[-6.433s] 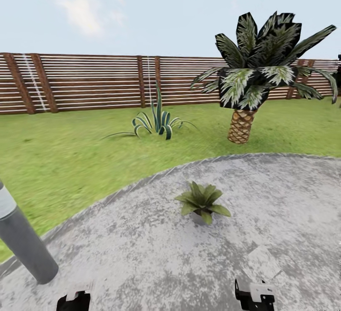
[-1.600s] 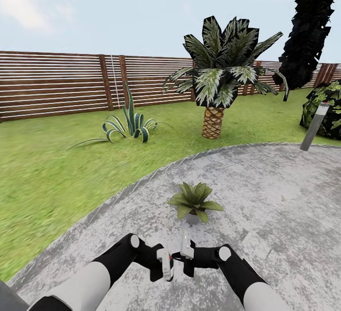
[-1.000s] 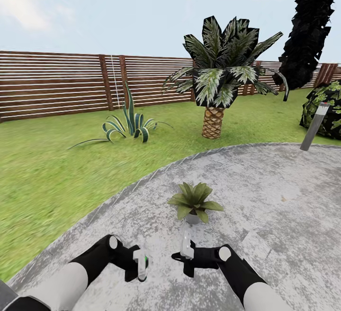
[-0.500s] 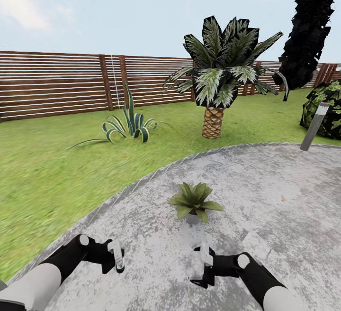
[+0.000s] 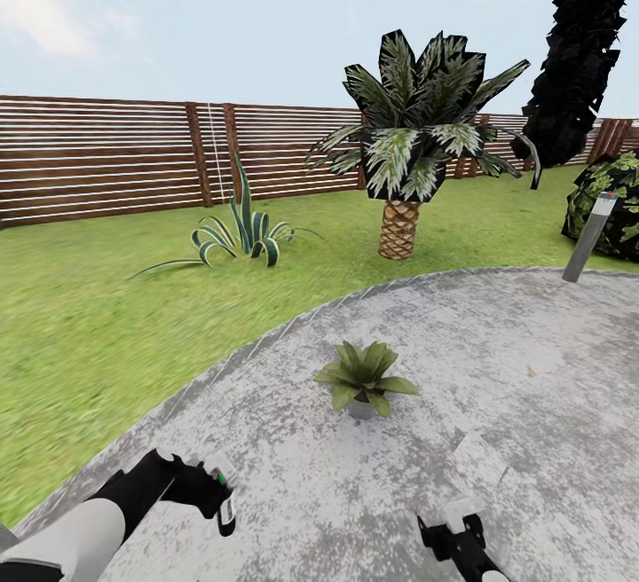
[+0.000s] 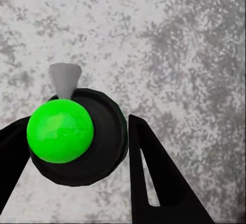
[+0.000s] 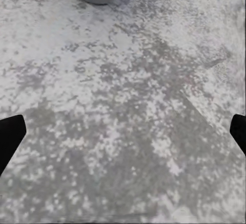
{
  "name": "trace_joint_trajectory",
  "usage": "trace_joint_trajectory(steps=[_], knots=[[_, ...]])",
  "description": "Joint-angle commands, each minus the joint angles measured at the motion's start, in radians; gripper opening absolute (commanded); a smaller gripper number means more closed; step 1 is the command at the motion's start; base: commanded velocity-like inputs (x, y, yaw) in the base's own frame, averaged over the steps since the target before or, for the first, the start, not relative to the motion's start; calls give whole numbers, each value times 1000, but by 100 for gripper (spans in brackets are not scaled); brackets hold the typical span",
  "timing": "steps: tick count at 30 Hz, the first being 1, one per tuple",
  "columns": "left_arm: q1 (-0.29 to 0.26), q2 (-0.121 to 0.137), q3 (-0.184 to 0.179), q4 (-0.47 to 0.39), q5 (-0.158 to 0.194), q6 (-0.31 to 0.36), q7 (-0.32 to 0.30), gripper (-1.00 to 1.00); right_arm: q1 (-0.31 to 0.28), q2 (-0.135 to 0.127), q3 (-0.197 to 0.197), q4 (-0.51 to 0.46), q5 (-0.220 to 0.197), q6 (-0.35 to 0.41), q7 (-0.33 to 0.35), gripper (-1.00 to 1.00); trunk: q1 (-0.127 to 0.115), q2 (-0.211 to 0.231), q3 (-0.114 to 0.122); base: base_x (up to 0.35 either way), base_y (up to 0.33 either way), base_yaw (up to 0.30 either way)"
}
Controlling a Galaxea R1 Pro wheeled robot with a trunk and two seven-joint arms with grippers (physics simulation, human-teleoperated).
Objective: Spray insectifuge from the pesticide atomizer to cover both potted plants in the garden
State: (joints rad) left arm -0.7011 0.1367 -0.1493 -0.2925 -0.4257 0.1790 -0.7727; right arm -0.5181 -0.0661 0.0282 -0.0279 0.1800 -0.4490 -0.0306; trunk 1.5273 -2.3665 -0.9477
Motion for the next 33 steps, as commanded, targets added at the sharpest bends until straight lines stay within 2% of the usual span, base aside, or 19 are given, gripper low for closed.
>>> trace_joint_trajectory(steps=[1,2,4,5,8,10,13,14,15,16,18,20,22,27,31,33], knots=[[-1,-7,-2,-4,-1,50,-4,-100,14,-1,4,1,-40,-3,-4,100,0,0,-1,0,0,0],[-6,-12,-3,-4,-1,101,-5,-100,26,-1,4,1,-71,-3,-4,100,0,0,-1,0,0,0],[-13,-15,-6,-5,-3,218,-7,-100,44,-2,4,1,-99,-4,-5,100,0,0,-1,0,0,0],[-14,-14,-13,-5,-10,350,-8,-100,59,-3,4,1,-108,-3,-6,100,0,0,-1,0,0,0],[-13,-6,-24,-5,-11,371,-10,-100,62,-3,4,1,-110,-5,-6,100,0,0,-1,0,0,0],[-13,-7,-44,-5,-15,384,-12,-100,67,-4,4,0,-111,-4,-6,100,0,0,-1,0,0,0],[-24,-12,-92,-20,-68,477,-13,-100,72,-4,3,0,-115,-4,-6,100,0,0,-1,0,0,0],[-31,-14,-99,-33,-77,500,-14,-100,73,-4,3,0,-122,-4,-6,100,0,0,-1,0,0,0],[-43,-13,-104,-53,-87,524,-16,-100,74,-4,3,0,-149,-4,-6,100,0,0,-1,0,0,0],[-50,-12,-107,-62,-90,533,-16,-100,74,-4,4,0,-172,-4,-7,100,0,0,-1,0,0,0],[-74,-7,-111,-73,-95,545,-41,-100,75,-4,3,0,-254,-4,-20,100,0,0,-1,0,0,0],[-86,2,-112,-77,-100,547,-129,-100,75,-4,4,0,-298,-3,-41,100,0,0,-1,0,0,0],[-90,10,-112,-80,-102,547,-172,-100,75,-3,5,-1,-308,-3,-47,100,0,0,-1,0,0,0],[-103,4,-114,-103,-108,547,-193,-100,75,0,7,1,-313,-2,-46,100,0,0,-1,4,0,0],[-103,-1,-113,-110,-183,549,-196,-100,75,1,7,1,-313,-2,-45,100,0,0,-1,202,58,0],[-100,-2,-112,-111,-203,549,-197,-100,75,1,7,1,-313,-2,-45,100,0,0,-1,303,108,0]])
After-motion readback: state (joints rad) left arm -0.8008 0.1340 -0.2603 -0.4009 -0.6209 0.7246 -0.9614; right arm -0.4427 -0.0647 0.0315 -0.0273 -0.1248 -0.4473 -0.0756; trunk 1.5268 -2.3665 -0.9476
